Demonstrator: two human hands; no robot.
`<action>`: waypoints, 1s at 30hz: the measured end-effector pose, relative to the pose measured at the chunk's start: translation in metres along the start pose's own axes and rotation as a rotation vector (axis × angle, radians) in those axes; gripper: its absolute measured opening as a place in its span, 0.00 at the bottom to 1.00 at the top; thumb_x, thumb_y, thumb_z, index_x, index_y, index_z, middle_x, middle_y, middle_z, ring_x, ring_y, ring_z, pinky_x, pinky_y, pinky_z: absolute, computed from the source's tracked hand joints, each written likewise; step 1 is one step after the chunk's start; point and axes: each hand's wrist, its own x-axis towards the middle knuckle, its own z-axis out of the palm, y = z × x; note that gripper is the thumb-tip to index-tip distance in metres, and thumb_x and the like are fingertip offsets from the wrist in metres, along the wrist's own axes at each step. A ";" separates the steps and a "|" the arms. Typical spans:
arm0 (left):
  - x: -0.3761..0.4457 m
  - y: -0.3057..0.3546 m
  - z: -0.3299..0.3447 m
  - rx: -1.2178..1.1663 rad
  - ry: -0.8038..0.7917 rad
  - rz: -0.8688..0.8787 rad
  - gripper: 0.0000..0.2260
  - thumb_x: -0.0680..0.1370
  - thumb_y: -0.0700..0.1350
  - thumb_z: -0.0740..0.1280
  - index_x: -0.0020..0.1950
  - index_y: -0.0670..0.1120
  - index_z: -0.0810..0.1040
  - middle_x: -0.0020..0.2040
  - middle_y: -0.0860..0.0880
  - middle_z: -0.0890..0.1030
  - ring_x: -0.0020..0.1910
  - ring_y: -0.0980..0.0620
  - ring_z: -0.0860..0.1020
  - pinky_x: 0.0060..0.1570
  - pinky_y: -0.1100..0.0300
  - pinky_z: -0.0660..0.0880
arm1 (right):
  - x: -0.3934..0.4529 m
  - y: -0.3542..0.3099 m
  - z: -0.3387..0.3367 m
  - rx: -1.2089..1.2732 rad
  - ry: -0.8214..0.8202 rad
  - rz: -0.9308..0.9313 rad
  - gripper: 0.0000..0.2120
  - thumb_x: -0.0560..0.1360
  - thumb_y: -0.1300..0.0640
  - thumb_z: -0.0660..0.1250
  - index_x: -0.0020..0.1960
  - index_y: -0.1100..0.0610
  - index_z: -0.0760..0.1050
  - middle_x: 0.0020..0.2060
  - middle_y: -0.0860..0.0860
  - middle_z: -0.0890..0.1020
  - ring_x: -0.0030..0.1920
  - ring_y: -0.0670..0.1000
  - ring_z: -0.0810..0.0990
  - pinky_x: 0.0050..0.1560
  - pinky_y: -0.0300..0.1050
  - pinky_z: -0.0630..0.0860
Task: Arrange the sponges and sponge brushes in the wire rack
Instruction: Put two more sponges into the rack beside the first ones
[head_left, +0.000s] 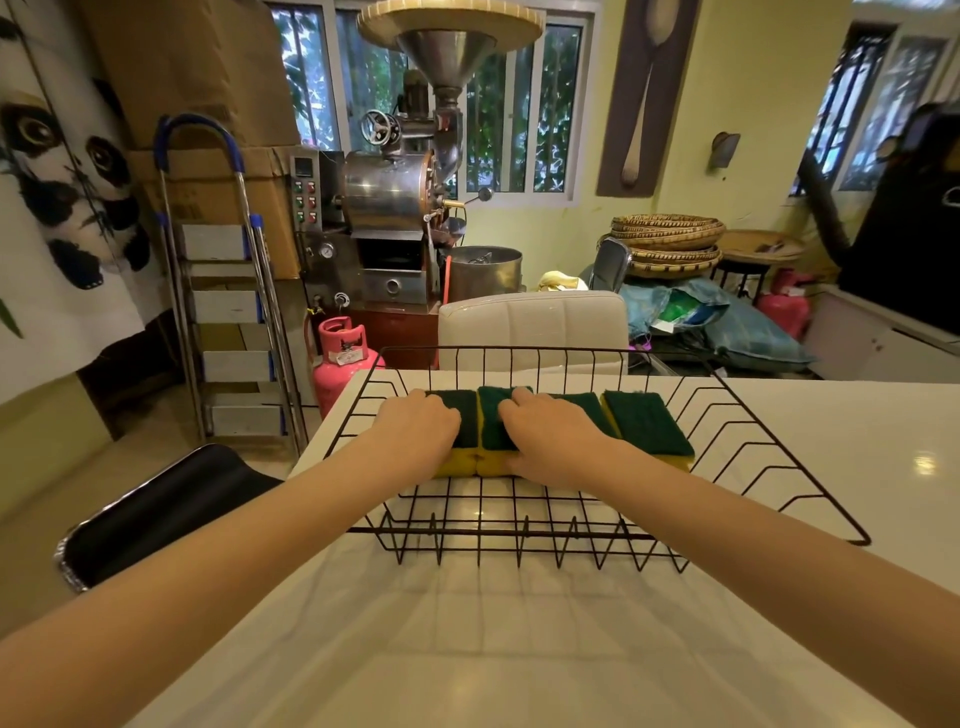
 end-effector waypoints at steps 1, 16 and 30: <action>0.000 0.001 0.000 0.002 -0.005 -0.005 0.17 0.77 0.45 0.60 0.66 0.44 0.66 0.57 0.42 0.75 0.57 0.45 0.72 0.42 0.56 0.68 | 0.000 0.000 0.001 -0.001 0.006 0.001 0.18 0.74 0.55 0.63 0.61 0.61 0.67 0.58 0.58 0.73 0.56 0.57 0.74 0.50 0.47 0.73; -0.028 -0.004 -0.034 -0.352 -0.271 0.087 0.27 0.74 0.53 0.62 0.71 0.46 0.60 0.65 0.44 0.71 0.62 0.46 0.70 0.61 0.53 0.70 | -0.020 0.006 -0.031 0.176 -0.128 0.014 0.22 0.75 0.51 0.62 0.66 0.58 0.65 0.58 0.58 0.76 0.55 0.57 0.75 0.55 0.50 0.75; -0.136 0.079 -0.100 -0.818 -0.199 0.437 0.43 0.68 0.62 0.65 0.72 0.60 0.38 0.76 0.59 0.43 0.74 0.60 0.48 0.70 0.60 0.51 | -0.185 0.024 -0.041 0.702 0.156 0.089 0.39 0.70 0.47 0.68 0.73 0.44 0.49 0.69 0.46 0.67 0.65 0.43 0.66 0.62 0.40 0.64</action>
